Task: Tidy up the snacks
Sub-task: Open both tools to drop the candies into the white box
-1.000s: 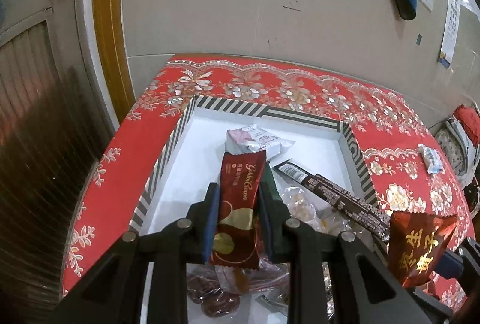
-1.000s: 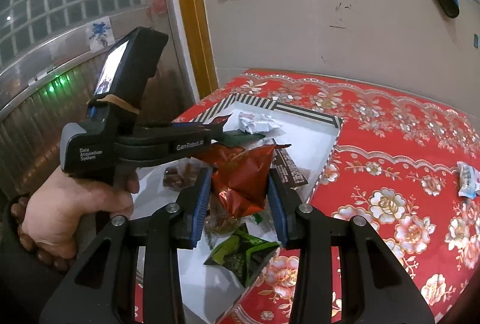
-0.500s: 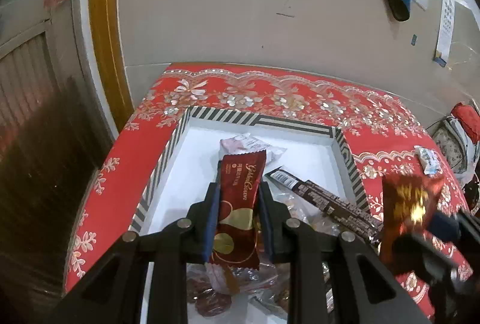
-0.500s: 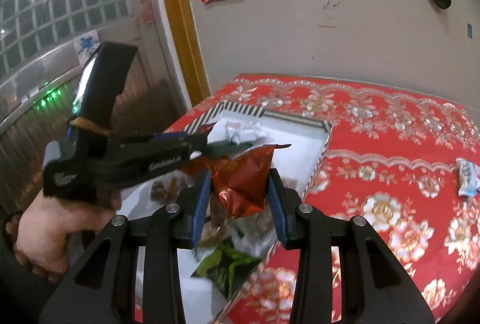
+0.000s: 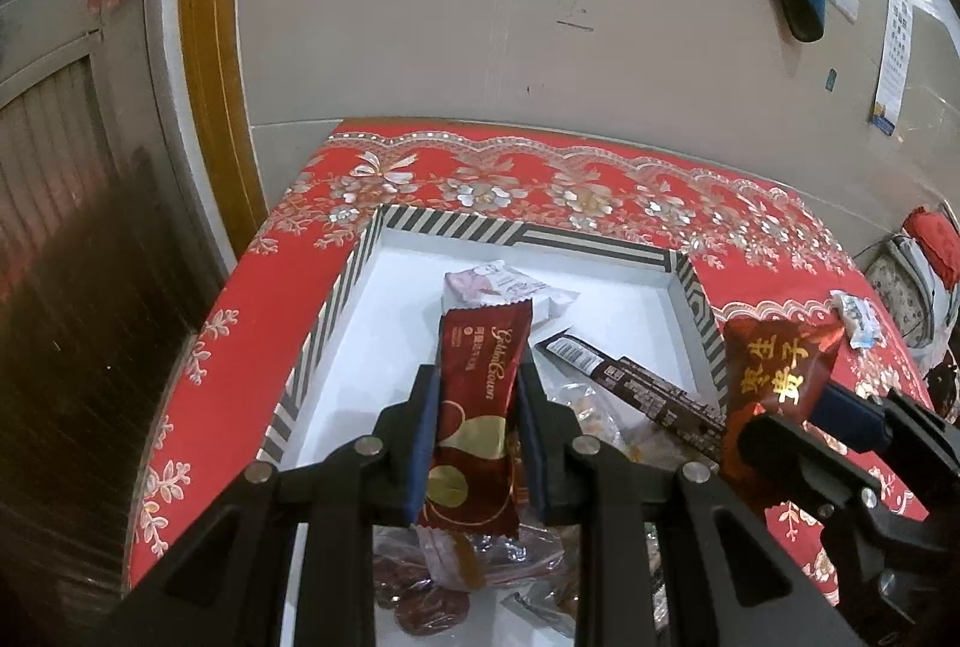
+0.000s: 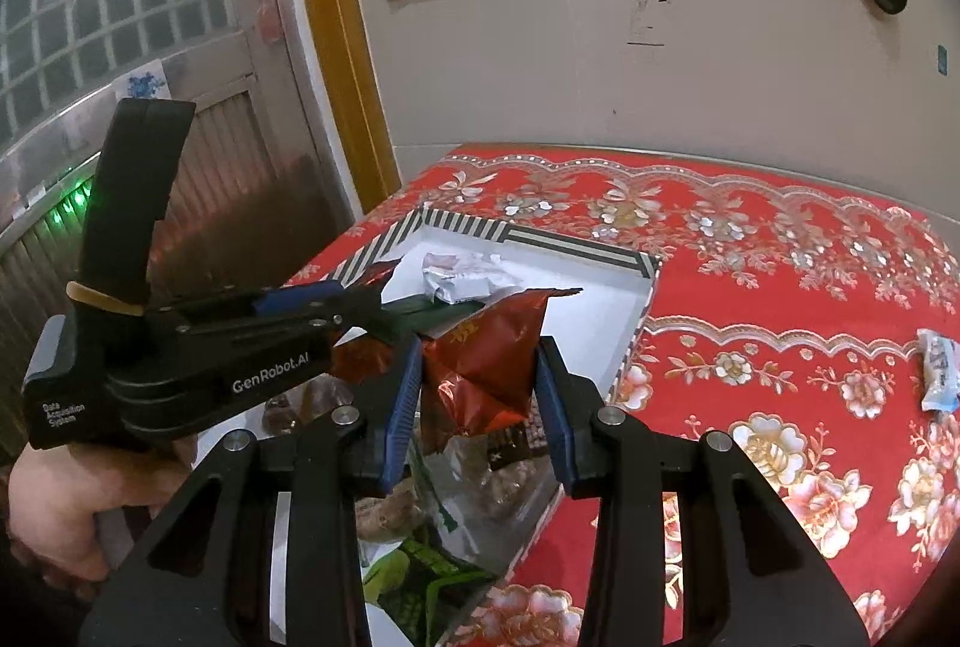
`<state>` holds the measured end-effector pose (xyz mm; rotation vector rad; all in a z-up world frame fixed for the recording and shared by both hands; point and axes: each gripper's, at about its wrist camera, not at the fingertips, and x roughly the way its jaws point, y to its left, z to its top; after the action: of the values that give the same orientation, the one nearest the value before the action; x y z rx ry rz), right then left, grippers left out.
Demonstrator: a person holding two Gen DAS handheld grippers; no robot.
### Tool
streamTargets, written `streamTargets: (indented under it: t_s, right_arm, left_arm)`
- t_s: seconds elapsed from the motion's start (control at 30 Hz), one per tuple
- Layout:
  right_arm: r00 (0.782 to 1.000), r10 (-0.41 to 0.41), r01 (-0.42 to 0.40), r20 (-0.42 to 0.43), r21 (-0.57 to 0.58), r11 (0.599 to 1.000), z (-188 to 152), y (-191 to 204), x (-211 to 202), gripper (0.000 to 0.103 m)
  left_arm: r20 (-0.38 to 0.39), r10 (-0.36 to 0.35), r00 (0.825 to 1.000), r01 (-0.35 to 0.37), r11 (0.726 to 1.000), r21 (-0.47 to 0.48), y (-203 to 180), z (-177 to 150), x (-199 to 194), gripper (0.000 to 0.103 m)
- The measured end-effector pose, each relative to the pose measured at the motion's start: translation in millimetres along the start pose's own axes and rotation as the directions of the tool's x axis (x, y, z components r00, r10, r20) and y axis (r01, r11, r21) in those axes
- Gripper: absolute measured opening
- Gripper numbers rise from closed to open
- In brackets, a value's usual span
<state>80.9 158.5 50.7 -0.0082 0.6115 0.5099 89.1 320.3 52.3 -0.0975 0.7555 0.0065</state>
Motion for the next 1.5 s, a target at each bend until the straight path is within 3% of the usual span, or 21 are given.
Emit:
streamTargets:
  t_s: [1.17,1.2,1.23,1.27,1.33,1.37,1.43,1.5]
  right_arm:
    - [1.0,0.019,-0.019,-0.009,0.017,1.0,-8,4,-2,0.039]
    - [1.0,0.017,-0.017,-0.006,0.02,1.0,-8,3,-2,0.039]
    - [1.0,0.016,-0.016,-0.004,0.02,1.0,-8,3,-2,0.039]
    - [1.0,0.015,-0.015,0.0,0.023,1.0,-8,2,-3,0.039]
    - [1.0,0.02,-0.02,0.014,0.028,0.999,-7,1,-4,0.039]
    - [1.0,0.018,-0.019,0.019,0.03,0.999,-7,1,-5,0.04]
    - [1.0,0.009,-0.01,0.029,0.031,0.999,-7,0,-7,0.054]
    - [0.999,-0.001,-0.001,0.045,0.034,0.999,-7,0,-9,0.056]
  left_arm:
    - [0.0,0.02,1.0,-0.02,0.999,0.025,-8,-5,-2,0.031]
    - [-0.001,0.023,1.0,-0.023,0.999,0.024,-7,-4,-2,0.033]
    - [-0.001,0.025,1.0,-0.025,0.999,0.022,-7,-4,-2,0.042]
    - [0.0,0.03,1.0,-0.03,0.999,0.017,-6,-4,-2,0.057]
    - [0.009,0.042,0.999,-0.042,0.999,0.008,-5,-4,-3,0.075]
    - [0.016,0.045,0.999,-0.045,0.999,0.005,-4,-3,-4,0.077]
    - [0.021,0.049,0.999,-0.049,0.999,0.003,-4,-3,-5,0.08]
    - [0.023,0.057,0.998,-0.057,0.998,0.001,-3,-2,-6,0.084]
